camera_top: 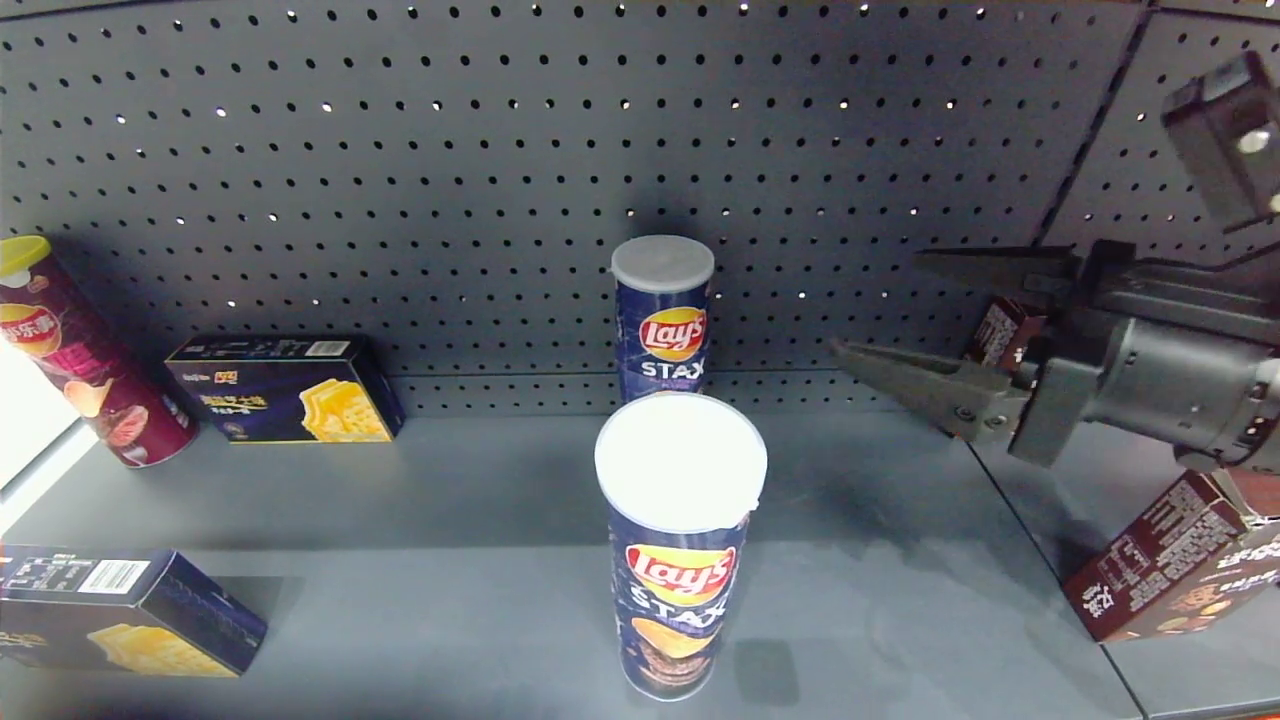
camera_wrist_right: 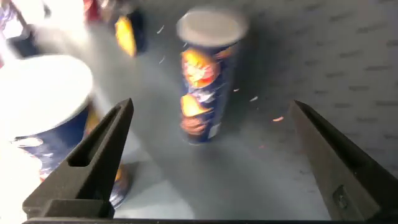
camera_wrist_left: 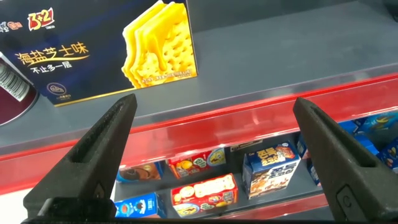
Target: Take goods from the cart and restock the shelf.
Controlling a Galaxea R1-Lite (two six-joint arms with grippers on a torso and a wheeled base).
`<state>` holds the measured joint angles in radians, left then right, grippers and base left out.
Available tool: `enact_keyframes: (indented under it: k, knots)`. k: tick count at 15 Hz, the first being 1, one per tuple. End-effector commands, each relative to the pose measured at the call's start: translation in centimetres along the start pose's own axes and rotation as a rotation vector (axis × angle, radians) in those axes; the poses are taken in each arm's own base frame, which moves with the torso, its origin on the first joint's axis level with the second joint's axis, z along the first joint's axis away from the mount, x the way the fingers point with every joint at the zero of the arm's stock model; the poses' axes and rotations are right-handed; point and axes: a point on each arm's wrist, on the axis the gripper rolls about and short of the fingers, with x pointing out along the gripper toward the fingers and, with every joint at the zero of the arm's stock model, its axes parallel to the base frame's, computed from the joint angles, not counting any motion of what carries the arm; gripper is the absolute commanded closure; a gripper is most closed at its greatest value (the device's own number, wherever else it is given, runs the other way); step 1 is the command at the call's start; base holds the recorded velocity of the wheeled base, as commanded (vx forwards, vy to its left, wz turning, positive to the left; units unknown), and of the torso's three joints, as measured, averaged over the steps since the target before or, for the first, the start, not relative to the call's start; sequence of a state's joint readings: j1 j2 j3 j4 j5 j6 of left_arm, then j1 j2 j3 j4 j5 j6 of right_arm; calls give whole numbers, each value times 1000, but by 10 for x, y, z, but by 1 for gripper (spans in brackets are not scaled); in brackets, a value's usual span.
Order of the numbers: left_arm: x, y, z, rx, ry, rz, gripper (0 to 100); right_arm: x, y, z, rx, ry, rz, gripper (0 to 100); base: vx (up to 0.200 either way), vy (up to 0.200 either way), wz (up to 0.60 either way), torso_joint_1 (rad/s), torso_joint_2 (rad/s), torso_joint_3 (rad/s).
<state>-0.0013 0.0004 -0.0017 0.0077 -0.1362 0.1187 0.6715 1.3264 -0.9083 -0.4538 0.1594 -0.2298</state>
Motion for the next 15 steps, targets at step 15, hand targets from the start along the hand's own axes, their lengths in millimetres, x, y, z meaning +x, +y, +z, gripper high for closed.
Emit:
enact_keyframes:
  k: [15]
  knots:
    - [0,0,0,1,1,-1,0,-155,21,-19,36,-158,-236,0,0,0,0,0,0,0]
